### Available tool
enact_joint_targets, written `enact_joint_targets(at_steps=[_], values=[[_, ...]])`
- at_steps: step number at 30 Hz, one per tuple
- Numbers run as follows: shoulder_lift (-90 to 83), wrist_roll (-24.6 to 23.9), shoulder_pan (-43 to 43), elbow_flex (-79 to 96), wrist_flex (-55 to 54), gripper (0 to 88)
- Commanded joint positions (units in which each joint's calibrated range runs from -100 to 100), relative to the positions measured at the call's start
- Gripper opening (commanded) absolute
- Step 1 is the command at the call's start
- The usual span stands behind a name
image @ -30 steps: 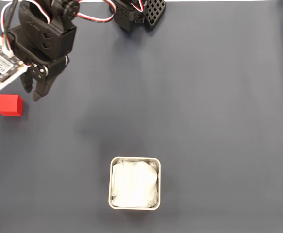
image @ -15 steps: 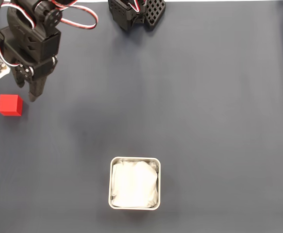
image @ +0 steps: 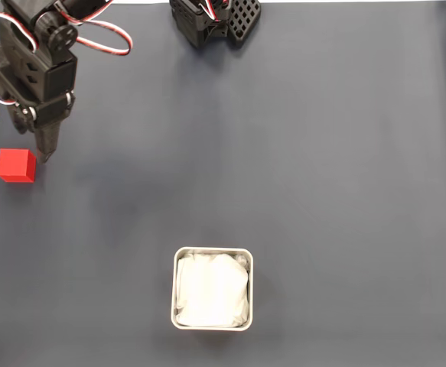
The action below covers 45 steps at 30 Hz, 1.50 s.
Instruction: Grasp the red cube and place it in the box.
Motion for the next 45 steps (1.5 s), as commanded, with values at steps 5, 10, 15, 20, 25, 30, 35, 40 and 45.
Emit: enact_joint_targets(at_steps=[5, 10, 15, 20, 25, 30, 35, 40, 45], values=[[0.9, -1.5, 1.7, -2.3, -3.4, 20.1], [2.4, -1.6, 2.2, -2.1, -4.2, 20.9], [3.8, -1.8, 2.6, -1.1, -5.7, 22.9], [4.7, -1.8, 2.9, 0.2, -7.3, 25.1], [4.9, -1.5, 3.1, 2.5, -9.5, 26.5], [4.7, -1.1, 3.1, 5.3, -12.0, 26.8], [5.2, -0.8, 3.4, 7.4, -13.9, 27.5], [5.3, -0.3, 3.8, 11.1, -18.2, 28.5], [6.0, -0.2, 4.0, 12.9, -20.5, 28.8]])
